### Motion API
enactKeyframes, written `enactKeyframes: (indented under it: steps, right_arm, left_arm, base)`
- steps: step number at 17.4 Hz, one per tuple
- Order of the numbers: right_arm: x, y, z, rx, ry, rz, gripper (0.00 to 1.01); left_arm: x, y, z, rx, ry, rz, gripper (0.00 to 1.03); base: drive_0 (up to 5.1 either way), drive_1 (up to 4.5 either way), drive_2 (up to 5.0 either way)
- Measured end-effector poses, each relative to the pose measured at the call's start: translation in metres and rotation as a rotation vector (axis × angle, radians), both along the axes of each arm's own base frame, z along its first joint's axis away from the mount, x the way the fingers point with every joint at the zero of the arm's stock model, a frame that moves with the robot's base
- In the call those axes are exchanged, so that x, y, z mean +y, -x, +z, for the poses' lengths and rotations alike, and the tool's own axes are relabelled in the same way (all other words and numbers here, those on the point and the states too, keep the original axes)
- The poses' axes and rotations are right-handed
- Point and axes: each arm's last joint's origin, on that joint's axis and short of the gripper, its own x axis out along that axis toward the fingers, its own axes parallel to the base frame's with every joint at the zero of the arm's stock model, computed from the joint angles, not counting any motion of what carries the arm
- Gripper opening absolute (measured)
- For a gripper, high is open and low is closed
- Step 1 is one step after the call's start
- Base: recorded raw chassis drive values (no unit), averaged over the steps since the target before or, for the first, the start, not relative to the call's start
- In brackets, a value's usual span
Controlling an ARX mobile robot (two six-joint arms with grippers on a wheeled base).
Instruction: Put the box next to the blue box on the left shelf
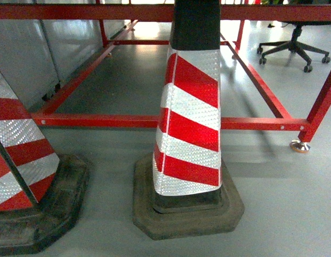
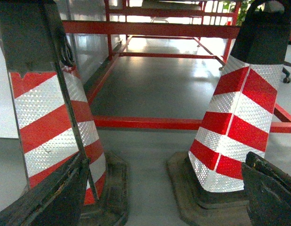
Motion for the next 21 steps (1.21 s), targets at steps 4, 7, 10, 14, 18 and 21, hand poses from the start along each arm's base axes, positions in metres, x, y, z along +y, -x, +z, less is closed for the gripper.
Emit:
enactKeyframes:
  steps: [4, 7, 10, 14, 18, 21]
  right_arm:
    - [0.0, 0.0, 0.0, 0.0, 0.0, 0.0, 0.98]
    - [0.0, 0.0, 0.0, 0.0, 0.0, 0.0, 0.98]
    - [0.0, 0.0, 0.0, 0.0, 0.0, 0.0, 0.98]
    - [0.0, 0.0, 0.0, 0.0, 0.0, 0.0, 0.98]
    - [0.0, 0.0, -0.0001, 0.001, 0.0, 0.0, 0.98]
    - [0.0, 0.0, -0.0001, 0.001, 0.0, 0.0, 0.98]
  left_arm:
    - [0.0, 0.0, 0.0, 0.0, 0.0, 0.0, 0.98]
    - [0.0, 0.0, 0.0, 0.0, 0.0, 0.0, 0.98]
    - [0.0, 0.0, 0.0, 0.0, 0.0, 0.0, 0.98]
    - [0.0, 0.0, 0.0, 0.0, 0.0, 0.0, 0.98]
    - [0.0, 0.0, -0.0001, 0.001, 0.0, 0.0, 0.98]
    - [0.0, 0.0, -0.0001, 0.001, 0.0, 0.0, 0.98]
  base:
    - [0.0, 0.0, 0.0]
    - [0.0, 0.0, 0.0]
    - [0.0, 0.0, 0.0]
    - [0.0, 0.0, 0.0]
    - [0.0, 0.0, 0.0]
    - [0.0, 0.0, 0.0]
